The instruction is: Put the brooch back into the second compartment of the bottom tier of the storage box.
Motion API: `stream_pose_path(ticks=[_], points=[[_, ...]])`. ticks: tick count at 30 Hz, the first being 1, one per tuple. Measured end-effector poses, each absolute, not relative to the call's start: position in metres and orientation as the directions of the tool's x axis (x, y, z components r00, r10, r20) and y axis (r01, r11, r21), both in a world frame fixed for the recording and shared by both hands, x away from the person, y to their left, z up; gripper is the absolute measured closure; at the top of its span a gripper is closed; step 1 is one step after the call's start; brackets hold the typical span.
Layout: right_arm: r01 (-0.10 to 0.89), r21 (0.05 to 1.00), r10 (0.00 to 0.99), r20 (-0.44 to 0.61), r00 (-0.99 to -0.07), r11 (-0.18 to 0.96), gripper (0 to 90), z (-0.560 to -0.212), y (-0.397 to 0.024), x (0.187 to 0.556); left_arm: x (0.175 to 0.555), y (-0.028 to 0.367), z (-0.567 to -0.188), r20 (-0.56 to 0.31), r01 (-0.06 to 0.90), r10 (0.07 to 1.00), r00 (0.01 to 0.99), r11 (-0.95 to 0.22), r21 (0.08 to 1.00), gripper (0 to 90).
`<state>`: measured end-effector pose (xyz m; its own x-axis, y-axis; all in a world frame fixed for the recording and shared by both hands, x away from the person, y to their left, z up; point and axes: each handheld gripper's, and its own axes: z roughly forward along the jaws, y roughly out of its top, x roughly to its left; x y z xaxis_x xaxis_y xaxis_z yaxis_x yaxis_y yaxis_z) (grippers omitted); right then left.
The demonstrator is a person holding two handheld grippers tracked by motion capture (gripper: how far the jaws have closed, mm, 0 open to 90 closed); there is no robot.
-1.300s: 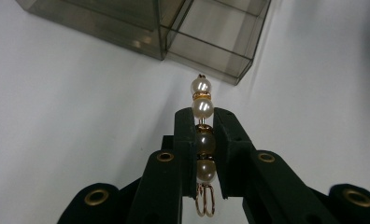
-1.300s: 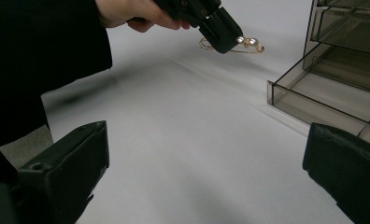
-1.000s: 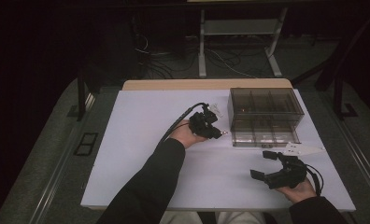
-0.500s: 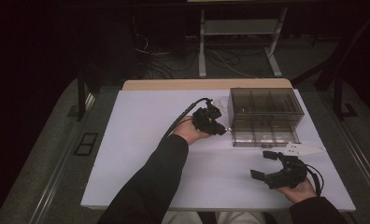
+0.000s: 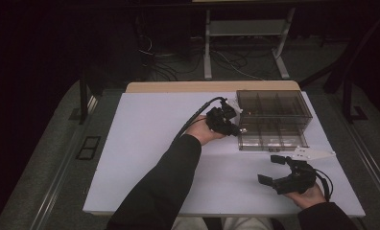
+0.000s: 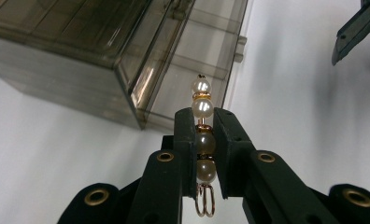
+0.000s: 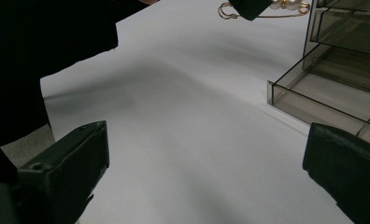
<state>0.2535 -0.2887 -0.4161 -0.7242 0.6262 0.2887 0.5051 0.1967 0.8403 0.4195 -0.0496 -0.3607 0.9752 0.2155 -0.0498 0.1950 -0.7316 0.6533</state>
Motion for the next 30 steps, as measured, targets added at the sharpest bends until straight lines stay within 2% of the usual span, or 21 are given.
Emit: stream_pose_path(ticks=[30], points=[[0.499,0.846,0.619,0.291,-0.730,0.190,0.2,-0.415,-0.289,0.253,0.425,-0.104,-0.353,-0.051,0.159,0.167,0.985,-0.736,0.658,79.3]])
